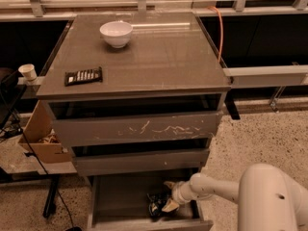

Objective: Pick blue chip bag from bottom drawer and place on counter

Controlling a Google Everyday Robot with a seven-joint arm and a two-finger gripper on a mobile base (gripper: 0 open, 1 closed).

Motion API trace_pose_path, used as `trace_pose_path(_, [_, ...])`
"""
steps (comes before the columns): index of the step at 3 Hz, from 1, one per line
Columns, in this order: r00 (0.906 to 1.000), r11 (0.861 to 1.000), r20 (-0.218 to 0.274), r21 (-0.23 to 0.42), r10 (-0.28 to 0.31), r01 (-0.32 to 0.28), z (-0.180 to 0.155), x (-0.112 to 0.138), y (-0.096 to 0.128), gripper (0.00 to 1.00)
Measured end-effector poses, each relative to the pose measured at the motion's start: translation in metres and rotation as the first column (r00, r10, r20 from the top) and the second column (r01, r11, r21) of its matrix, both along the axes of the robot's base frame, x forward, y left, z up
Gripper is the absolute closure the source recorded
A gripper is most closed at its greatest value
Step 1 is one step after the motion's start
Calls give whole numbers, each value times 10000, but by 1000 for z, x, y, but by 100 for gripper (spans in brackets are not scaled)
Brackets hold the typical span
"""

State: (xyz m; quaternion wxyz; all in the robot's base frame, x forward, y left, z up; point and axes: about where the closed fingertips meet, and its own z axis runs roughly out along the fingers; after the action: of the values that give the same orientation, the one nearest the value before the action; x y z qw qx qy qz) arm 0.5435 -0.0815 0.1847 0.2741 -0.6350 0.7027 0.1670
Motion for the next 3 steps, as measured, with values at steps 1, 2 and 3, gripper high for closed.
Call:
trace_pose_path(1, [9991, 9995, -392, -307, -129, 117, -26, 8, -3, 31])
trace_pose_path(2, [9992, 9993, -382, -341, -139, 126, -28, 10, -4, 49])
trace_pose_path(3, [9992, 9993, -383, -341, -139, 126, -28, 10, -4, 72])
